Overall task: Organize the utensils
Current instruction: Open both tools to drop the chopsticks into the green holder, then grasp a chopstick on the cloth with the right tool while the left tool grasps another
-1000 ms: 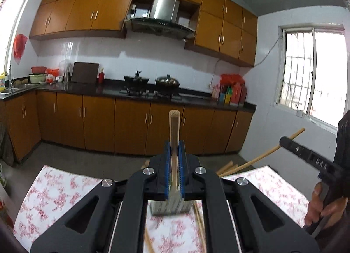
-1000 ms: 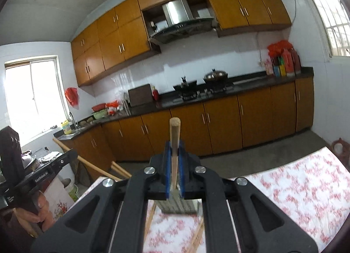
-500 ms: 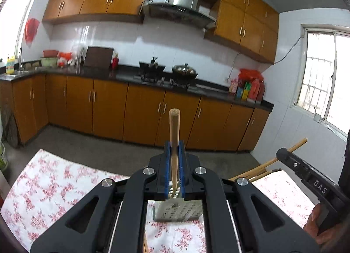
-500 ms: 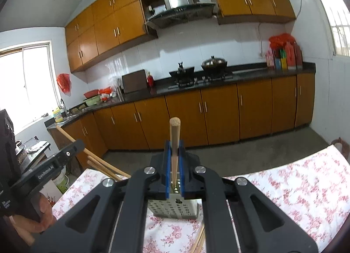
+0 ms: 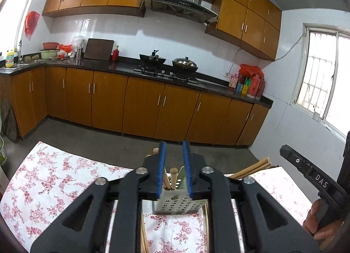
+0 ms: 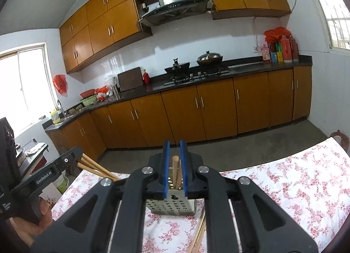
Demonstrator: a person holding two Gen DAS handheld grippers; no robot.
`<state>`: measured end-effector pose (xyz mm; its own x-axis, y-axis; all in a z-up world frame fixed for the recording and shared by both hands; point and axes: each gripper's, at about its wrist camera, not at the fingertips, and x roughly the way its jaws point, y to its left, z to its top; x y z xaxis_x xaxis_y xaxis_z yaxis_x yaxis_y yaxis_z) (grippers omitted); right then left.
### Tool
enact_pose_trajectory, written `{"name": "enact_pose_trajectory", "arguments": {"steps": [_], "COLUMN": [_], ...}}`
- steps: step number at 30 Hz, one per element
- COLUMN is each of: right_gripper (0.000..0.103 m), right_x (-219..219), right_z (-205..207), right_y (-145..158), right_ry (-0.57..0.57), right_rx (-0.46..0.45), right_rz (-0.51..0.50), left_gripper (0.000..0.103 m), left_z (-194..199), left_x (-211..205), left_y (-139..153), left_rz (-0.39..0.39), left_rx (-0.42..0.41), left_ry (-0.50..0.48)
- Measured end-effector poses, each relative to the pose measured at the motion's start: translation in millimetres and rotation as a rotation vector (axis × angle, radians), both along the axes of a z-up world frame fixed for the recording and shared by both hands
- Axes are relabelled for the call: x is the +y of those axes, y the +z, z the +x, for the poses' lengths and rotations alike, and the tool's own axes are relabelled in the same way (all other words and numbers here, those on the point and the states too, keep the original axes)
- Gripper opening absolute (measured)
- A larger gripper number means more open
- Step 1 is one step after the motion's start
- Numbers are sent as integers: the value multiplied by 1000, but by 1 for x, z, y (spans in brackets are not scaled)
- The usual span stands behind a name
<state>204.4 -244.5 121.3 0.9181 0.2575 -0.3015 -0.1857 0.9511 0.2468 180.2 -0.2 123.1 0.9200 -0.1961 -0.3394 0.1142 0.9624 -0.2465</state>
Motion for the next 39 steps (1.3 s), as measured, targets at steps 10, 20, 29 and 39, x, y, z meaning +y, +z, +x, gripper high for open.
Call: {"name": "enact_pose_trajectory", "arguments": {"steps": [10,20,29,39], "right_gripper": [18,18,17,8], "right_x": [-37,-11,32,17], "right_z": [-40,-22,-9,0], "right_y": [-41,-173,-232,-234], "right_ry": [-92,-39,29,-89], "right_rx": [75,410,545,540], "right_rz": [-24,-73,-134,-217], "left_gripper": [27,27,27,27], "left_z": [-45,-53,-53,-42], "left_x": [24,44,53,44], "left_y": [-4,-81,-124,-154], "left_rz": [5,25,50,52], "left_rx": [-16,171,281,371], "left_ry": [25,73,75,44]}}
